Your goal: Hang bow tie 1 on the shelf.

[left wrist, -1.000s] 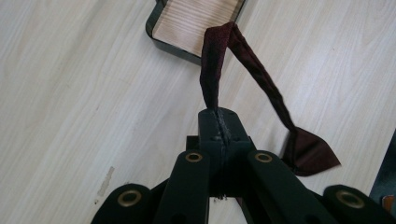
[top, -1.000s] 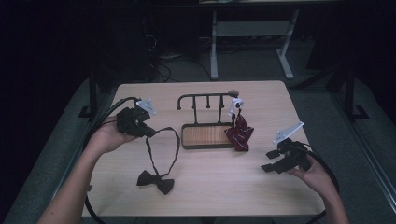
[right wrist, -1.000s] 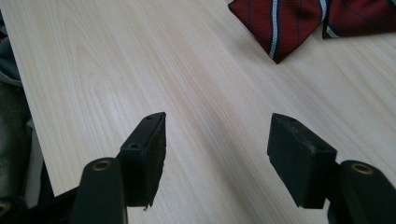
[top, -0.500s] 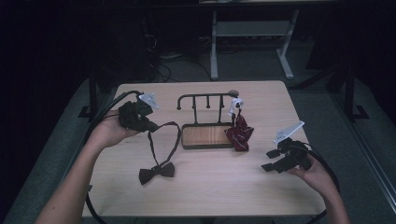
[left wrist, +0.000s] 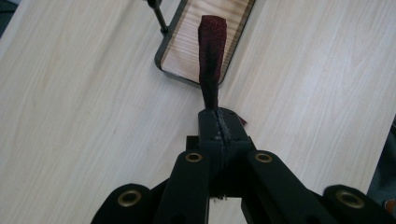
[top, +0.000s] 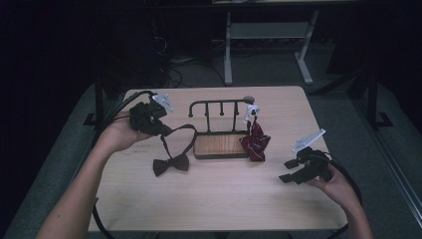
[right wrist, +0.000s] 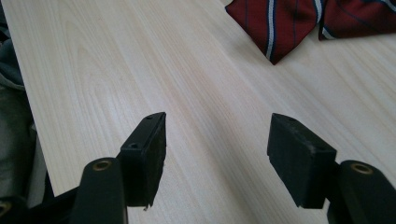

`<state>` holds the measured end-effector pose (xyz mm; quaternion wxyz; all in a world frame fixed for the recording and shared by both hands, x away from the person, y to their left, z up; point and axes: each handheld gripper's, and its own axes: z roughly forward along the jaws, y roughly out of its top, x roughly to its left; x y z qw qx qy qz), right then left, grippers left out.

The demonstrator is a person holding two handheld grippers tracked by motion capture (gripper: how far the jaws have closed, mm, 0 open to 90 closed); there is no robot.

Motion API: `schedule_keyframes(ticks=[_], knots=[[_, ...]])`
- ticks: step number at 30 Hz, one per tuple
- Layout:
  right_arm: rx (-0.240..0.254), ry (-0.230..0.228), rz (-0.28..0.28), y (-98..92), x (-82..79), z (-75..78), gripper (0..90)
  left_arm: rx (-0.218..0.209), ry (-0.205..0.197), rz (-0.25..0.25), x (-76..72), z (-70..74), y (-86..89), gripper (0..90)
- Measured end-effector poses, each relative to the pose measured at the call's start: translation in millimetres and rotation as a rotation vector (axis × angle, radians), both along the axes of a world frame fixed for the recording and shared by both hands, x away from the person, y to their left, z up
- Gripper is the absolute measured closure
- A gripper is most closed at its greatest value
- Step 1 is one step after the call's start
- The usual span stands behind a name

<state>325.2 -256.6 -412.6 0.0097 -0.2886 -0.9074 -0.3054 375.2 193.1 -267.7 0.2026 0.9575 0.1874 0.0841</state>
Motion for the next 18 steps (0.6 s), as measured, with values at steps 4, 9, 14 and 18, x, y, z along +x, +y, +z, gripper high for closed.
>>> schedule_keyframes(ticks=[4, 9, 14, 18], knots=[[0.000, 0.005, 0.000, -0.9, 0.8, -1.9, 37.1, 0.001, -0.002, -0.003, 3.6, 3.3, -3.3, 89.9], [0.005, 0.002, 0.000, -3.2, 1.8, -2.4, 37.1, 0.000, -0.005, 0.002, 7.1, 6.7, -6.1, 89.9], [0.005, 0.012, -0.003, -3.2, 2.1, -2.7, 37.1, 0.006, -0.012, -0.001, 7.7, 12.0, -7.8, 90.0], [0.000, 0.003, 0.007, -1.8, 2.5, -3.4, 37.1, 0.009, -0.013, -0.001, 9.3, 17.2, -8.6, 90.0]])
